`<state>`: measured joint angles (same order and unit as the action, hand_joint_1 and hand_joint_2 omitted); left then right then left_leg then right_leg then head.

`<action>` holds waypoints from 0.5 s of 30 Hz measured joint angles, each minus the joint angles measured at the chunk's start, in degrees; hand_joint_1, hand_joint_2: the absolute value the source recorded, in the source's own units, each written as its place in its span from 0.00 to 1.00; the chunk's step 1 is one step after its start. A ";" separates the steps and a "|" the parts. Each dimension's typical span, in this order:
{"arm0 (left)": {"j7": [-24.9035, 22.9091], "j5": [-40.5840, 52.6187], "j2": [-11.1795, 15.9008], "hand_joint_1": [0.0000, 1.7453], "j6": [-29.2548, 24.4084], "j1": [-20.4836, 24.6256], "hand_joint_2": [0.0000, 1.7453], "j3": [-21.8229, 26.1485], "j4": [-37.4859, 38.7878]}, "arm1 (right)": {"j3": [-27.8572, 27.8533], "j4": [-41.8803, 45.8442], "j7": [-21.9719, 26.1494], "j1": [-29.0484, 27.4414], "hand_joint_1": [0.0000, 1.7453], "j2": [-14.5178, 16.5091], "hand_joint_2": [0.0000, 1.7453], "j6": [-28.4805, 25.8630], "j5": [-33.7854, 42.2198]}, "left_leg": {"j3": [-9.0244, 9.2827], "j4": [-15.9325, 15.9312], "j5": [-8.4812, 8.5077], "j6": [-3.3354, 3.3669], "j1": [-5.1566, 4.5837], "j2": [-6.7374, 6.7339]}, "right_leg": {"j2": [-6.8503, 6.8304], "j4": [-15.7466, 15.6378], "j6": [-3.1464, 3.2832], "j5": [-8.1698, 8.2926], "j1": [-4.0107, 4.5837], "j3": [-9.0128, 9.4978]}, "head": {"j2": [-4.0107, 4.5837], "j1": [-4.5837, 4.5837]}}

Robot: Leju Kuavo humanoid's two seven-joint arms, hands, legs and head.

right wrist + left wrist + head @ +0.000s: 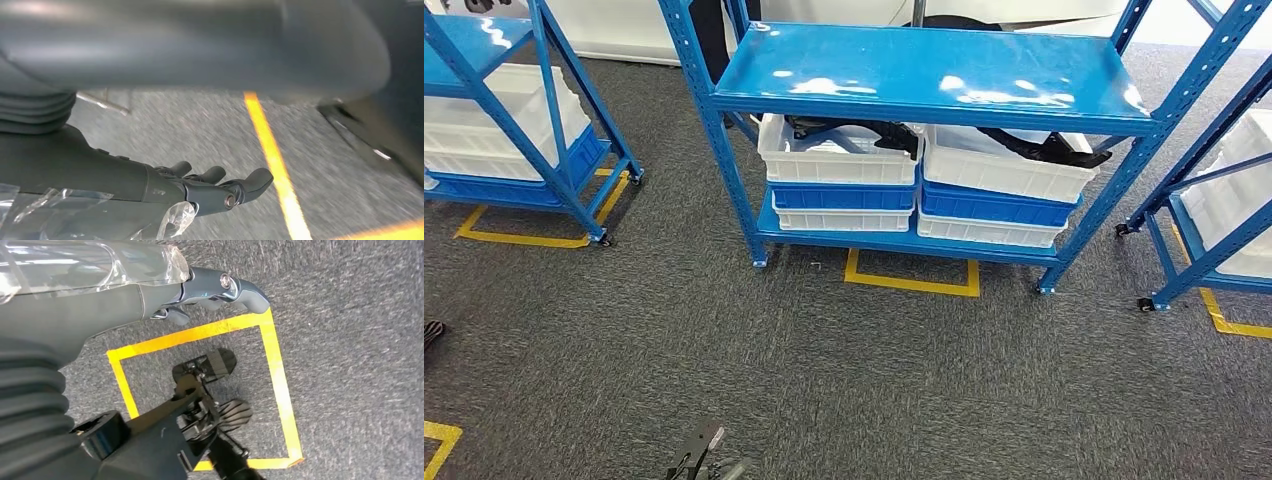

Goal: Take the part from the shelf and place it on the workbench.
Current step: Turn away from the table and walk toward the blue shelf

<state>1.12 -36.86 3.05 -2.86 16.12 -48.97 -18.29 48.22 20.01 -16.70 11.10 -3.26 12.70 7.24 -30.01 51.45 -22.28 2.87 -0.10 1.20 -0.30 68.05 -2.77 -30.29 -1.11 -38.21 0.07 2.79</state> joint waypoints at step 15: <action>-0.45 0.44 -0.08 0.00 0.85 -0.29 1.00 -0.48 0.00 | -0.37 -2.18 0.46 -0.51 0.00 0.37 1.00 -4.40 5.50 | -7.76 17.39 -7.91 -2.92 0.50 -0.31 | 0.07 -13.74 2.58 5.92 -0.08 6.42 | 0.00 0.33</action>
<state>0.67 -36.41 2.97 -2.01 15.82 -49.45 -18.29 47.84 17.84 -16.24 10.59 -2.89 8.30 12.75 -37.76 68.84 -30.18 -0.06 0.40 0.89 -0.23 54.31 -0.19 -24.37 -1.19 -31.79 0.07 3.12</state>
